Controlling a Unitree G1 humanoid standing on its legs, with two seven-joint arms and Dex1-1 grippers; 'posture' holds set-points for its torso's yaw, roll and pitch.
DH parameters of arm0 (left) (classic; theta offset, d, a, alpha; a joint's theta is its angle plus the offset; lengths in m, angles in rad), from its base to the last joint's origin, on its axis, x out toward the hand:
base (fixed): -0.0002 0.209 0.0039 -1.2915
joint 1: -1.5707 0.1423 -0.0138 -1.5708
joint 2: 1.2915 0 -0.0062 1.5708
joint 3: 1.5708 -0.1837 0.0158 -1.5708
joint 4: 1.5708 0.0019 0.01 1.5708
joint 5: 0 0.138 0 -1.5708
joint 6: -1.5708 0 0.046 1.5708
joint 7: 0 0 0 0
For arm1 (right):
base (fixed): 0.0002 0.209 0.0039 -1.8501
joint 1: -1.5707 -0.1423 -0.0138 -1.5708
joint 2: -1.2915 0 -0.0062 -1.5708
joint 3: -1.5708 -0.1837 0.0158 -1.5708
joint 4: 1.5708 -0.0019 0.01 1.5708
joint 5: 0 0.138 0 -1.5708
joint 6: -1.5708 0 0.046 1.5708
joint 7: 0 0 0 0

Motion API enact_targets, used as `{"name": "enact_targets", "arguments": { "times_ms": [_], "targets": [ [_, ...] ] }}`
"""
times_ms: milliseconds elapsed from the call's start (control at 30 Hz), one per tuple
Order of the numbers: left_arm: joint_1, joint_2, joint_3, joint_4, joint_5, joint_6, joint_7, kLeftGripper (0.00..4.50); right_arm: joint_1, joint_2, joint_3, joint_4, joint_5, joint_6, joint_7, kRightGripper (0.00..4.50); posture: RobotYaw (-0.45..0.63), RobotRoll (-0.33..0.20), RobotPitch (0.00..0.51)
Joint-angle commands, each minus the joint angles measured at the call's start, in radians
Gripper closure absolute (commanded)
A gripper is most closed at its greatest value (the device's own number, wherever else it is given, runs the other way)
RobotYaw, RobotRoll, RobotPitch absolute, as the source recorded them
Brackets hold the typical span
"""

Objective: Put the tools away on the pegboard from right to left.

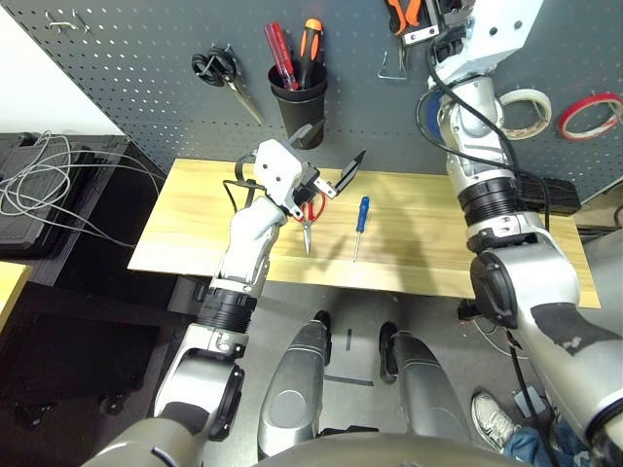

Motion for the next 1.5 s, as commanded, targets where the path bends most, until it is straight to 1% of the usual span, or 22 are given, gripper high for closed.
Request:
{"name": "enact_targets", "arguments": {
  "times_ms": [33,300,467,800,867,933,1033,1067,1133,1200,1367,1500],
  "targets": [
    [0.023,0.003,-0.004,-0.02,0.015,0.008,-0.001,0.0,-0.025,0.011,-0.002,0.023,-0.001,-0.035,-0.005,4.2,0.16,0.0,0.259],
    [0.025,0.003,-0.006,-0.02,0.018,0.008,0.001,0.0,-0.021,0.02,-0.002,0.063,-0.002,-0.044,-0.01,4.2,0.16,0.0,0.255],
    [0.024,0.004,-0.006,-0.016,0.022,0.006,-0.001,0.0,0.004,0.025,0.0,0.065,-0.006,-0.031,-0.022,4.2,0.16,0.0,0.251],
    [0.016,0.005,-0.005,-0.005,0.022,0.004,-0.011,0.0,0.102,0.029,0.0,-0.046,0.011,0.02,-0.013,4.2,0.15,0.0,0.247],
    [0.013,0.003,-0.006,-0.002,0.022,0.004,-0.012,0.0,0.128,0.03,0.004,-0.097,0.015,0.037,-0.002,3.45,0.15,0.0,0.251],
    [0.012,0.001,-0.007,0.0,0.023,0.004,-0.013,0.0,0.155,0.031,0.011,-0.15,0.015,0.053,0.008,2.89,0.14,0.0,0.253],
    [0.016,-0.001,-0.01,0.0,0.024,0.003,-0.014,0.0,0.231,0.036,0.032,-0.274,0.01,0.085,0.03,1.8,0.14,0.0,0.257],
    [0.018,-0.001,-0.01,0.0,0.023,0.003,-0.014,0.0,0.252,0.037,0.037,-0.306,0.009,0.099,0.035,1.52,0.14,0.0,0.257],
    [0.021,-0.001,-0.01,0.0,0.023,0.004,-0.014,0.0,0.295,0.038,0.045,-0.364,0.005,0.127,0.041,0.83,0.14,0.0,0.258],
    [0.025,0.0,-0.009,-0.001,0.024,0.003,-0.015,0.0,0.333,0.038,0.049,-0.413,0.002,0.156,0.039,0.04,0.14,0.0,0.258],
    [0.024,0.004,-0.007,0.005,0.026,0.004,-0.016,0.0,0.433,0.027,0.07,-0.561,0.007,0.223,0.071,0.04,0.14,0.0,0.259],
    [0.025,0.004,-0.009,0.014,0.027,0.002,-0.018,0.0,0.498,0.011,0.082,-0.639,0.012,0.261,0.115,0.04,0.13,0.0,0.26]
  ]
}}
